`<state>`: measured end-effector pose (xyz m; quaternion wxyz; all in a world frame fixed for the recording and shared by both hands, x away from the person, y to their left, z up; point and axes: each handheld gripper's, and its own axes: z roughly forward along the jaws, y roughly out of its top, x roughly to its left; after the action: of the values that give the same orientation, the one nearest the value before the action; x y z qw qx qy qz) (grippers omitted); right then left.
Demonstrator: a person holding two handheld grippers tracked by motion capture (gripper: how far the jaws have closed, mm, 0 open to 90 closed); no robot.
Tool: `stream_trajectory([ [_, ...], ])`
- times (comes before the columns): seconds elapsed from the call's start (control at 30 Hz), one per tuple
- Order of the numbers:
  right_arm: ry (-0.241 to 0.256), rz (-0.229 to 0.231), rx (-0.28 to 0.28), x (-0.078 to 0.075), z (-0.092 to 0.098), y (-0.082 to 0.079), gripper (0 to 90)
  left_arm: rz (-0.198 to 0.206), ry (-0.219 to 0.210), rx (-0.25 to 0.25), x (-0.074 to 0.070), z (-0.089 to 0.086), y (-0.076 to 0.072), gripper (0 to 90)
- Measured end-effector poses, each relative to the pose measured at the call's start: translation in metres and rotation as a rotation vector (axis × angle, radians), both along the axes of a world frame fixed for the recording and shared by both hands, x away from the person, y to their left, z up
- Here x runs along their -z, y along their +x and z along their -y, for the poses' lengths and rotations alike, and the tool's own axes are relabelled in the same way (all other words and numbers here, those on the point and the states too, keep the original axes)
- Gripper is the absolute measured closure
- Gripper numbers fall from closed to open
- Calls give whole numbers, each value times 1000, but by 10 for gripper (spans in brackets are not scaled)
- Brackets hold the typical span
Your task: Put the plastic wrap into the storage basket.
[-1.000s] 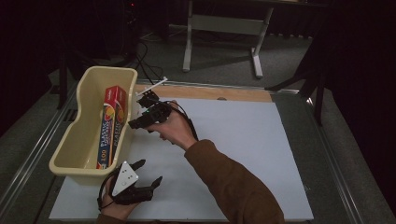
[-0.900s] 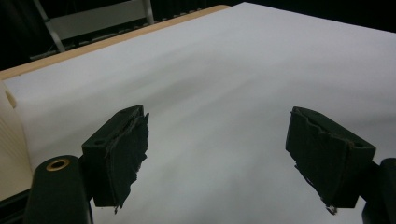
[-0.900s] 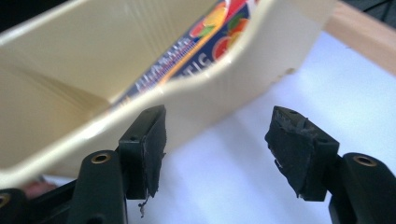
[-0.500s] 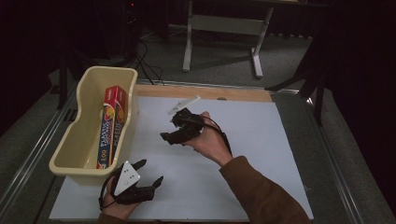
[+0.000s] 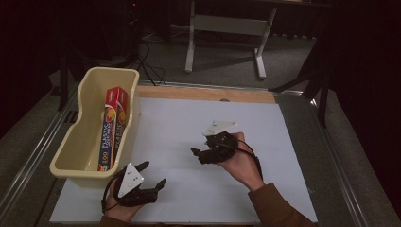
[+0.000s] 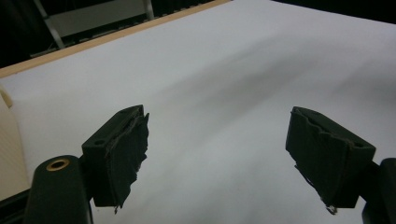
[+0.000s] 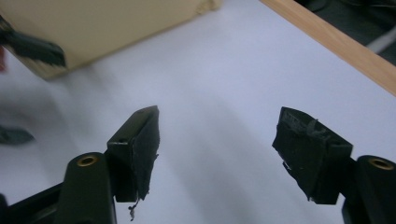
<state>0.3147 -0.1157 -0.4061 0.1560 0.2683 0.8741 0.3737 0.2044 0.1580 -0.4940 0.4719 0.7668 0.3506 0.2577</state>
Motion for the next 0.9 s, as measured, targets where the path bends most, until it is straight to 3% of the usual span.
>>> stream_trajectory([
  [0.13,37,22,32,13,27,-11,274,2,-7,-5,-1,-1,0,207],
  [0.3,83,52,111,30,61,-23,258,-1,3,-12,0,-1,1,207],
  [0.57,221,61,199,58,117,-40,255,-2,6,-31,0,-2,-1,208],
  [0.67,217,79,209,64,133,-47,254,-3,7,-37,0,-3,0,208],
  [0.77,185,112,258,67,145,-51,241,-10,23,-42,1,-1,1,208],
  [0.9,175,132,250,69,157,-58,197,-11,27,-40,1,0,0,207],
])
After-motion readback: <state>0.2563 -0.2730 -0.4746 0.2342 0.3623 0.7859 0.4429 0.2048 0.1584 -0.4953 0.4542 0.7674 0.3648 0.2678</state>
